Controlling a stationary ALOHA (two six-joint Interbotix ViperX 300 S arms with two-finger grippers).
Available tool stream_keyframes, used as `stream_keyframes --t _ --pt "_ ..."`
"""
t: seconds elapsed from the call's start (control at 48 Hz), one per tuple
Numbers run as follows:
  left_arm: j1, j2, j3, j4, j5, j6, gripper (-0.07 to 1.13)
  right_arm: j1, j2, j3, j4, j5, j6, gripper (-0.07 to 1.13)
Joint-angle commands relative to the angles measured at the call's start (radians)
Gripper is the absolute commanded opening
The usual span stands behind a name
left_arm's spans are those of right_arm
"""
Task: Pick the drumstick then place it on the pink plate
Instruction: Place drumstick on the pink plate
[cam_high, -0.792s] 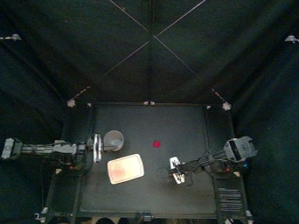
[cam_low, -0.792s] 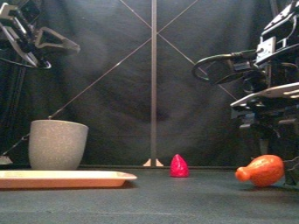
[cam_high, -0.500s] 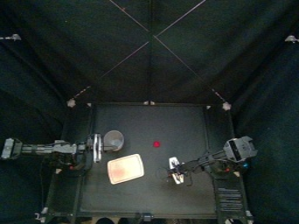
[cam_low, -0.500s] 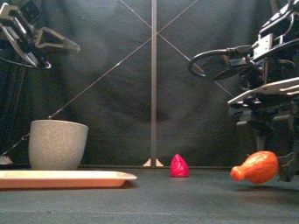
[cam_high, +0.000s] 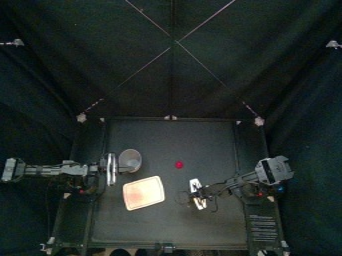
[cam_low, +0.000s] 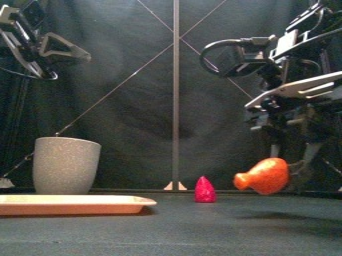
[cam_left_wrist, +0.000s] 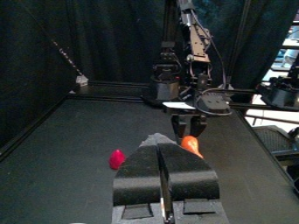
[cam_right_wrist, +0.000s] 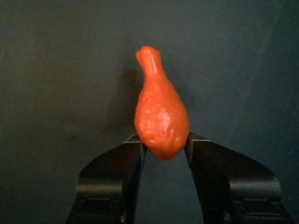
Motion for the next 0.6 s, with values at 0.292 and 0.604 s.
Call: stream_keyframes --t 0.292,0.604 --pt "0.002 0.006 -0.012 -0.005 -0.018 0.005 0.1 -0.118 0.043 -0.21 -0.074 -0.219 -0.005 0.74" --pt "0.003 0.005 -0.009 -0.003 -0.018 0.005 0.1 -0.138 0.252 -0.423 -0.081 -0.275 -0.003 0.74"
